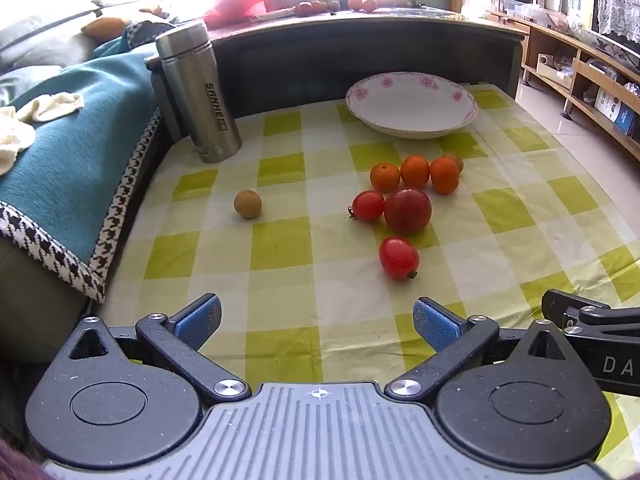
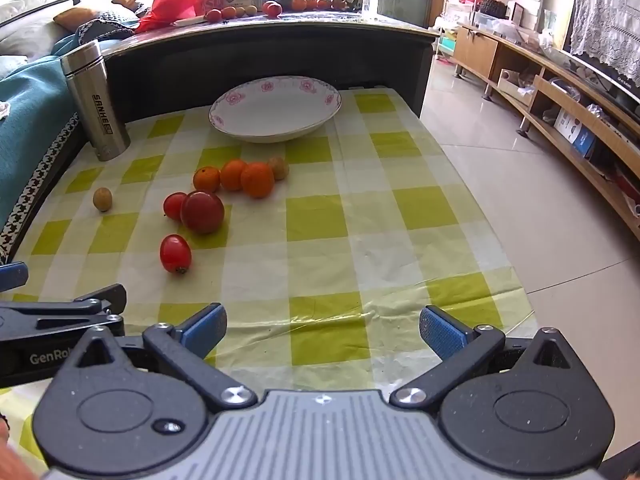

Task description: Organize fruits

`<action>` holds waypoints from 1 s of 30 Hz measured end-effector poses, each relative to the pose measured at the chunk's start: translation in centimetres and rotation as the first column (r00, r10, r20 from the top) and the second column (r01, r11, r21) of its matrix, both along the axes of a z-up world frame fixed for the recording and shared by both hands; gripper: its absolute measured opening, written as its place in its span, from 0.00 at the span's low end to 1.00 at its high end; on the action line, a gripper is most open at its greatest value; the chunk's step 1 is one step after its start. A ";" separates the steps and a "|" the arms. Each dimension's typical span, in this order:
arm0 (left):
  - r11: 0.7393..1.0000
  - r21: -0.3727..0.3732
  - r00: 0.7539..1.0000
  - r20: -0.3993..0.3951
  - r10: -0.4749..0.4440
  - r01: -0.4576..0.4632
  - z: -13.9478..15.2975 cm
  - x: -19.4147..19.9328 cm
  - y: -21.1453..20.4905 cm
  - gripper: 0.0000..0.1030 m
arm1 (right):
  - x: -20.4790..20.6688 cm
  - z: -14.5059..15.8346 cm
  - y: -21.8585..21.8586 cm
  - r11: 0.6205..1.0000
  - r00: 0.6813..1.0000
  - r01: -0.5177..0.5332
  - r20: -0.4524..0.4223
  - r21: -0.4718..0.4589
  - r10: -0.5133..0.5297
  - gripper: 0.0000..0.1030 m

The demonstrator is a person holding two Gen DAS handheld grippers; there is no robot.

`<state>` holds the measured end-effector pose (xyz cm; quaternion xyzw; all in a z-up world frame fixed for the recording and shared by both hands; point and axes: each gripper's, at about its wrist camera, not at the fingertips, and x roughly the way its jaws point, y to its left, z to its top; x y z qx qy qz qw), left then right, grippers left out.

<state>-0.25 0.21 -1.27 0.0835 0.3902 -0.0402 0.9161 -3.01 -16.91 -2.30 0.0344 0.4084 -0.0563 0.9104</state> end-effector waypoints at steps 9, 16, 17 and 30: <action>1.000 0.004 1.000 -0.023 0.006 -0.006 0.0 0.5 0.2 1.00 | 0.2 -0.5 0.3 1.000 1.000 -0.017 -0.014 0.014 0.017 1.00; 1.000 0.003 1.000 -0.026 0.003 -0.003 -0.1 0.6 0.3 1.00 | 0.3 -0.6 0.3 1.000 1.000 -0.018 -0.017 0.017 0.018 1.00; 1.000 0.003 1.000 -0.027 0.003 -0.003 -0.1 0.6 0.3 1.00 | 0.3 -0.6 0.3 1.000 1.000 -0.018 -0.017 0.017 0.018 1.00; 1.000 -0.013 1.000 -0.020 -0.003 0.003 0.1 0.7 0.5 0.99 | 0.6 -0.7 0.2 0.999 0.999 -0.028 -0.026 0.021 0.029 1.00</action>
